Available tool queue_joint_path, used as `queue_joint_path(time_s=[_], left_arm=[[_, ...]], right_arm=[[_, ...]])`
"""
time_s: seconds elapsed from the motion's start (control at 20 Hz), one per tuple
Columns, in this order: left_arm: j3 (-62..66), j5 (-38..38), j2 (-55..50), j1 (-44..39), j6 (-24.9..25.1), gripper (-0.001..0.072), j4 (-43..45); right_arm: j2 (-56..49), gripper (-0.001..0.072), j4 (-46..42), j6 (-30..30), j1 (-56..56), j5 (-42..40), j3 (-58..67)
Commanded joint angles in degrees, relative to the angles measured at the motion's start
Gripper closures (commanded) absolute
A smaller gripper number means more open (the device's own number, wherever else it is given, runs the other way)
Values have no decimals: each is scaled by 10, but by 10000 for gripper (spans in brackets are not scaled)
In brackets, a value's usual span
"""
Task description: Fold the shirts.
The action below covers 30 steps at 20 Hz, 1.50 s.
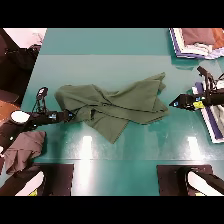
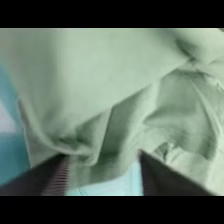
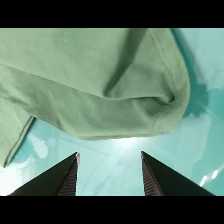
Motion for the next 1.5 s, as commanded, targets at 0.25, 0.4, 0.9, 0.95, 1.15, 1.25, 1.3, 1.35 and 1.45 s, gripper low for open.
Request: queue_joint_path(time_s=[0.25, 0.4, 0.9, 0.95, 1.15, 1.25, 1.3, 1.35, 1.45], left_arm=[[60, 55, -17, -13, -8, 680, 6], [136, 19, -17, -13, -28, 680, 63], [154, -184, -17, -13, -143, 107, 193], [134, -157, -17, -13, -145, 108, 192], [77, -26, -17, -13, -175, 108, 192], [71, -17, -22, -13, -175, 108, 192], [71, -18, -31, -13, -174, 108, 190], [71, -17, -43, -17, -170, 107, 179], [71, -2, -63, -35, -147, 108, 147]], right_arm=[[2, 261, 5, 1, 0, 26, -4], [2, 261, -19, 22, 0, 42, -4], [2, 261, -28, 30, 0, 36, -4], [2, 261, -28, 30, 0, 34, -4], [2, 261, -28, 30, 0, 29, -4], [2, 261, -28, 30, 0, 30, -4], [2, 261, -28, 30, 0, 28, -4], [2, 261, -28, 30, 0, 28, -4], [2, 261, -27, 30, 0, 28, -4]])
